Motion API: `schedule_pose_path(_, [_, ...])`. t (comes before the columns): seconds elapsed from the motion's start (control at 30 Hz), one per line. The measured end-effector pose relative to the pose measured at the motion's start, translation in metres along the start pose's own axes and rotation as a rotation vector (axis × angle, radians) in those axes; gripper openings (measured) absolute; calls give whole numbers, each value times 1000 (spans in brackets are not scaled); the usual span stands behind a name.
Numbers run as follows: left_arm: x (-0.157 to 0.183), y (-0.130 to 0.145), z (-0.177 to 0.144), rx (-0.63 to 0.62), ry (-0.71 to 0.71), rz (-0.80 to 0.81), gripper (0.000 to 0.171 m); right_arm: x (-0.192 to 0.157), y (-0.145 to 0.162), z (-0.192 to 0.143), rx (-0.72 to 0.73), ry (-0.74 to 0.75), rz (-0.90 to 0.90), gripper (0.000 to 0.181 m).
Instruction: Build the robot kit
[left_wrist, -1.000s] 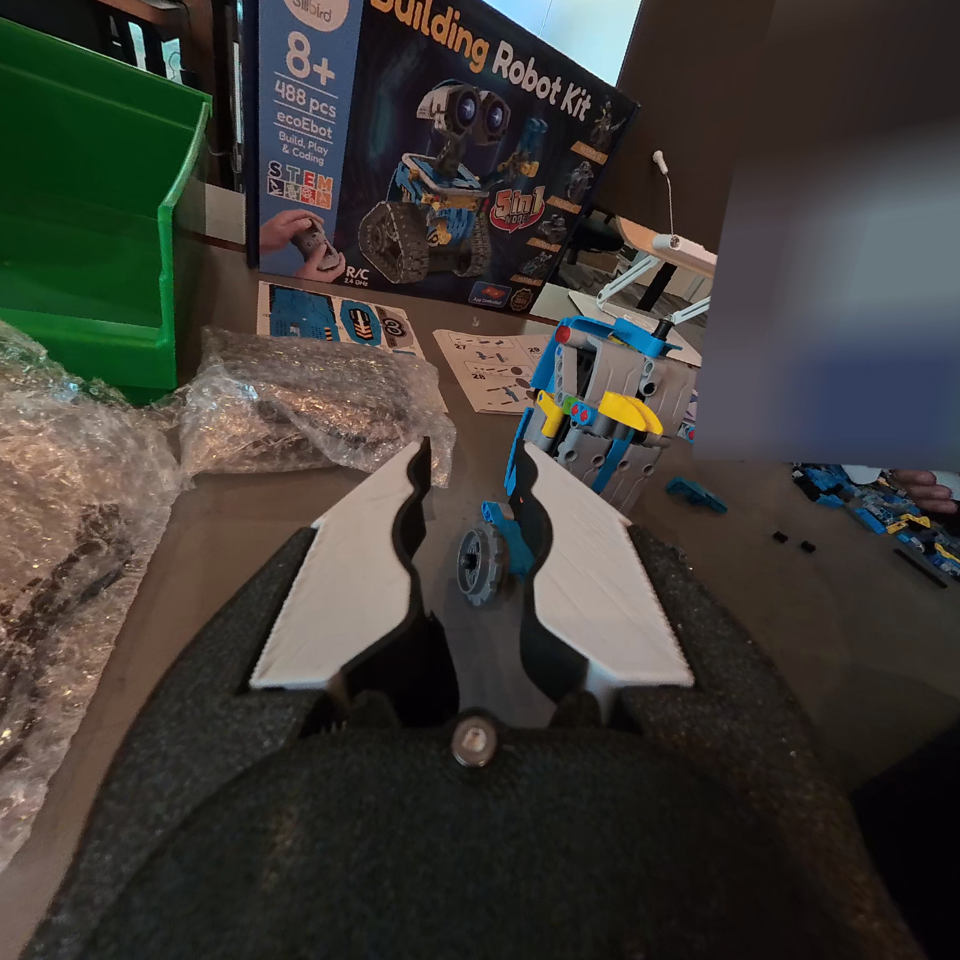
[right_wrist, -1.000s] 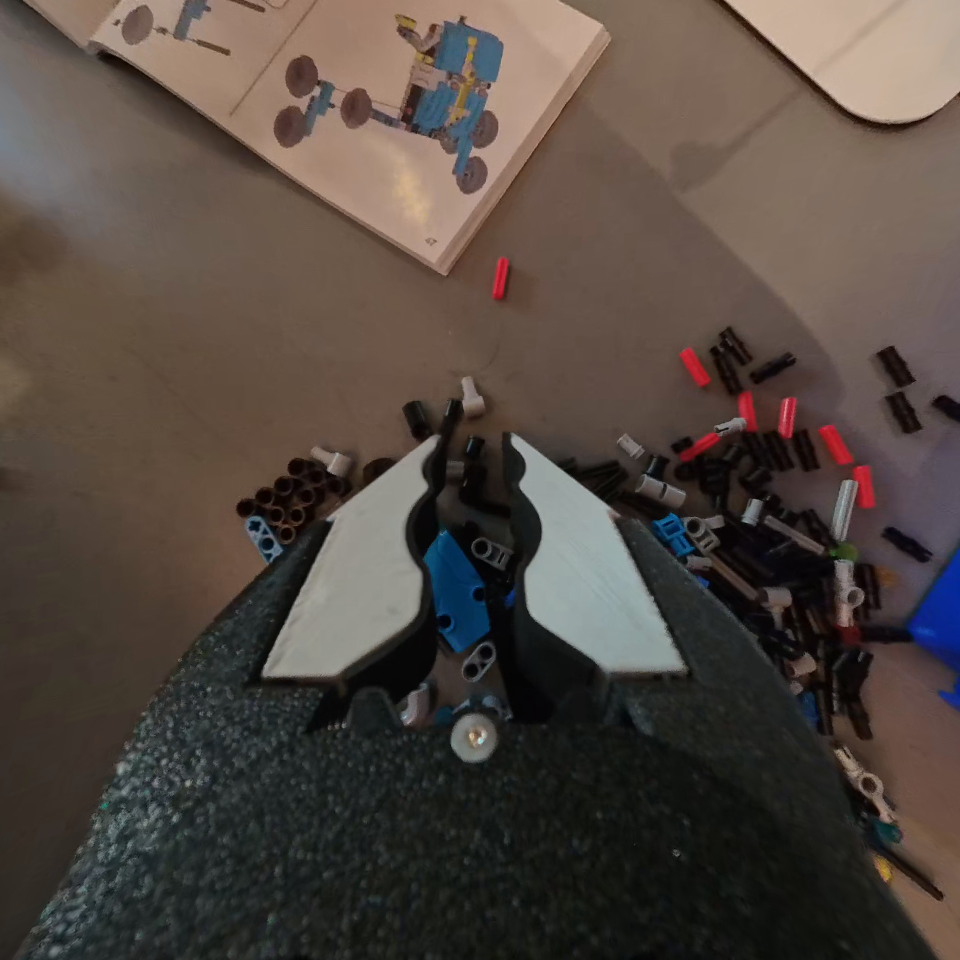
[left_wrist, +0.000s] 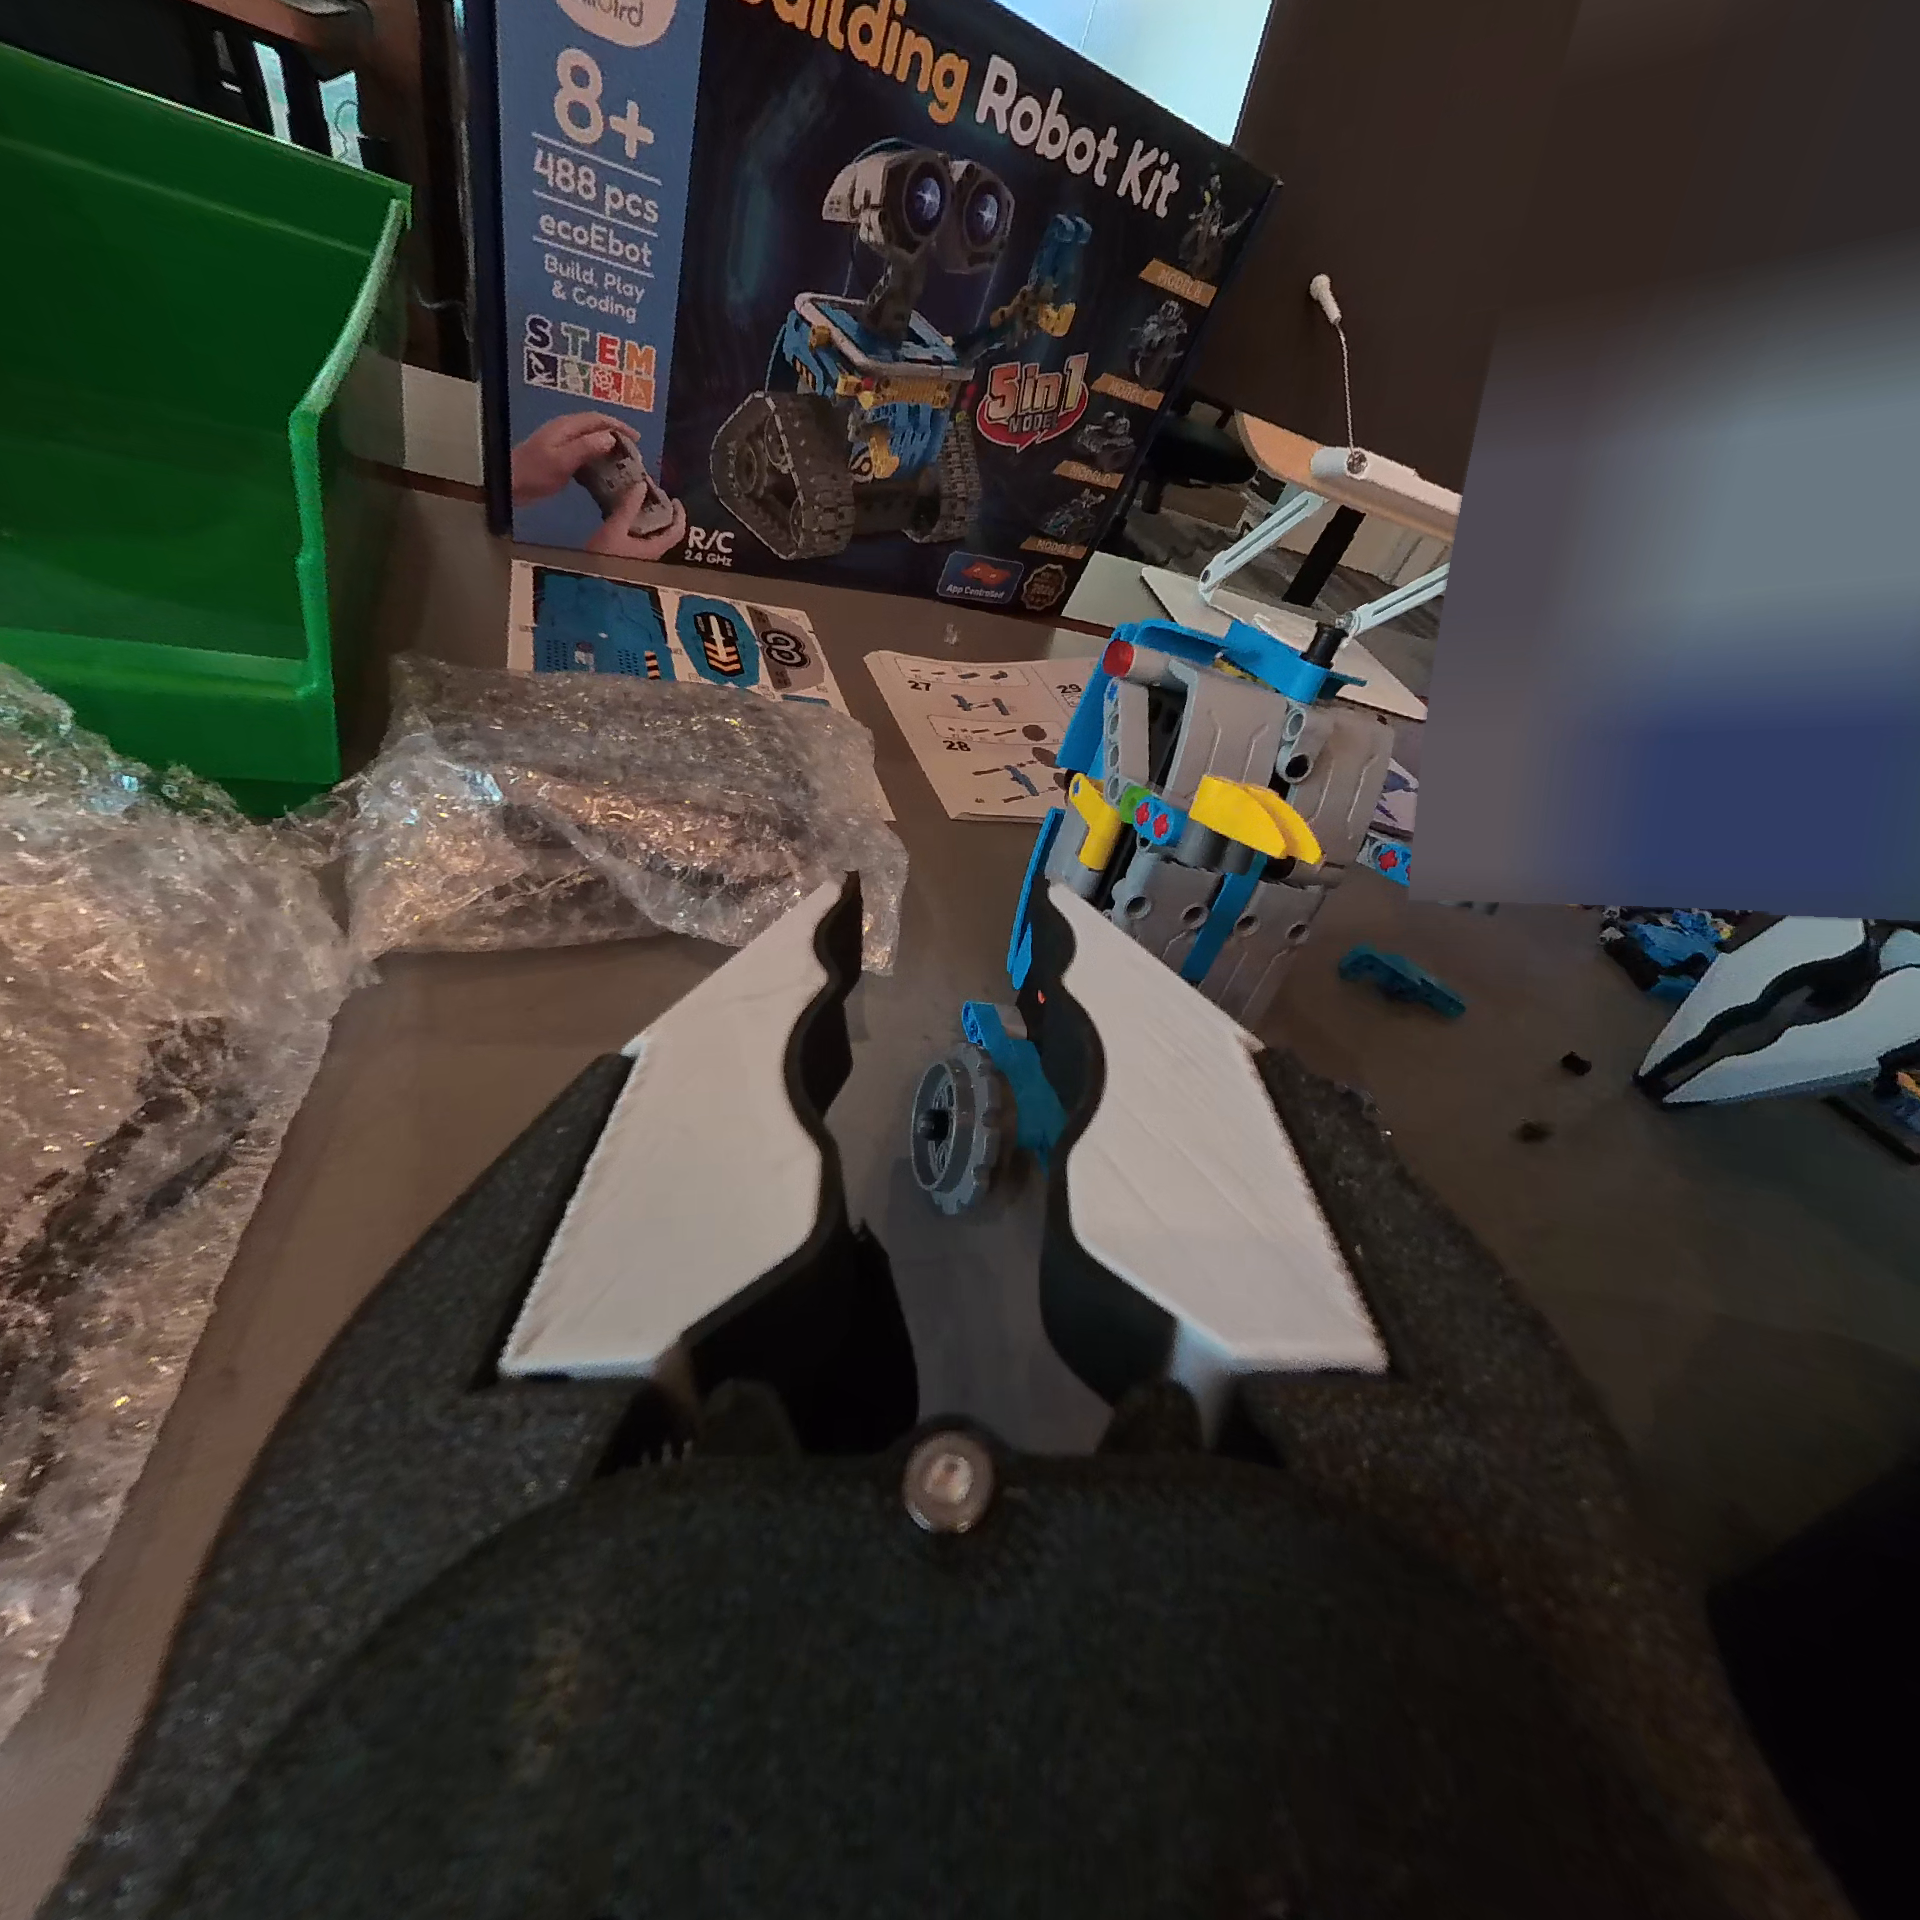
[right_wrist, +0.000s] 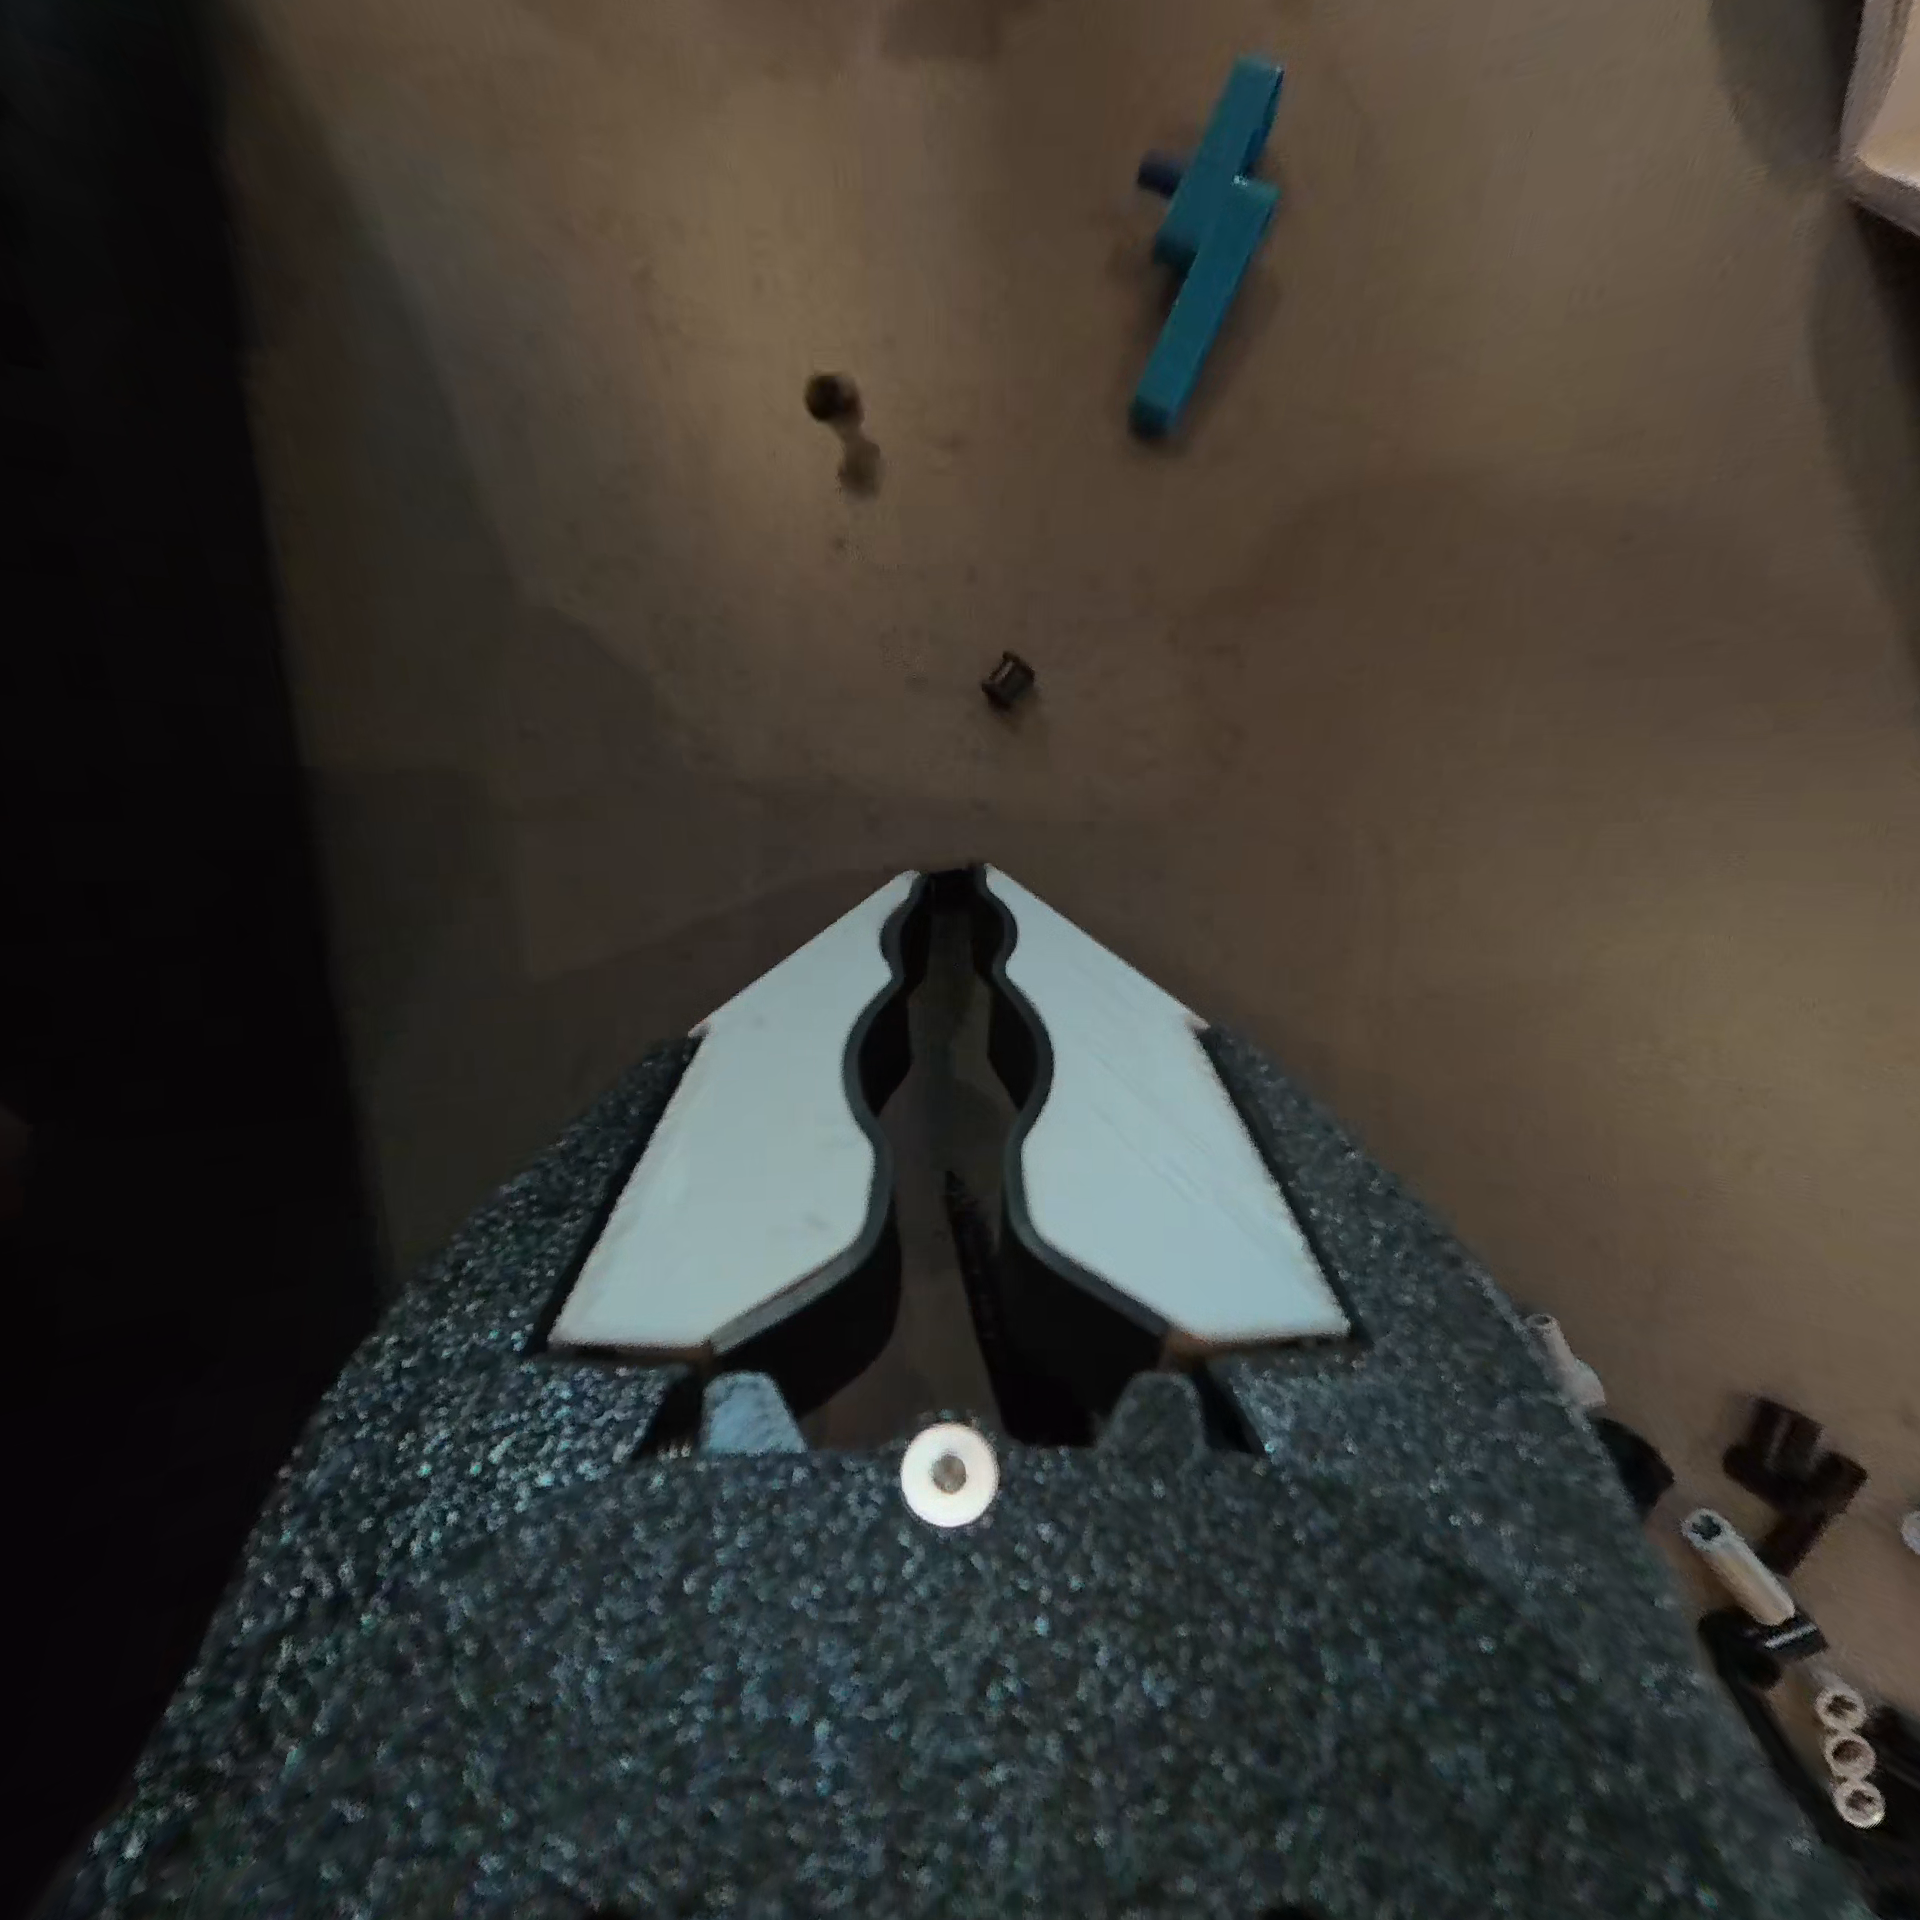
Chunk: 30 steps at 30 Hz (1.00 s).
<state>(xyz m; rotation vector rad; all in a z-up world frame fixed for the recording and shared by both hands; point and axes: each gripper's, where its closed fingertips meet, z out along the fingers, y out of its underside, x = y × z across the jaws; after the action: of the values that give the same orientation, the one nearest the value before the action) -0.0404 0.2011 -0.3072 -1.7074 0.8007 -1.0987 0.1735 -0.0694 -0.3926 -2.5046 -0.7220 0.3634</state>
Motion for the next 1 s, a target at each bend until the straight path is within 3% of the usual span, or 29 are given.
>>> schedule_pose_path(0.17, [-1,-1,-1,7,3,-12,31,17,-4,-19,73,54,44,20])
schedule_pose_path(0.27, [-1,-1,-1,10,4,-15,31,54,2,-54,159,206,129,21])
schedule_pose_path(0.33, [-1,-1,-1,8,5,-15,31,98,19,-85,202,394,257,21])
schedule_pose_path(0.47, [-1,-1,-1,11,6,-16,31,163,88,-129,175,674,530,18])
schedule_pose_path(0.67, [-1,-1,-1,10,6,-17,31,194,135,-152,165,847,727,18])
schedule_pose_path(0.8, [-1,-1,-1,10,6,-16,31,203,149,-160,153,908,799,12])
schedule_pose_path(1.0, [0,-2,-2,15,13,-19,31,204,142,-142,177,786,845,15])
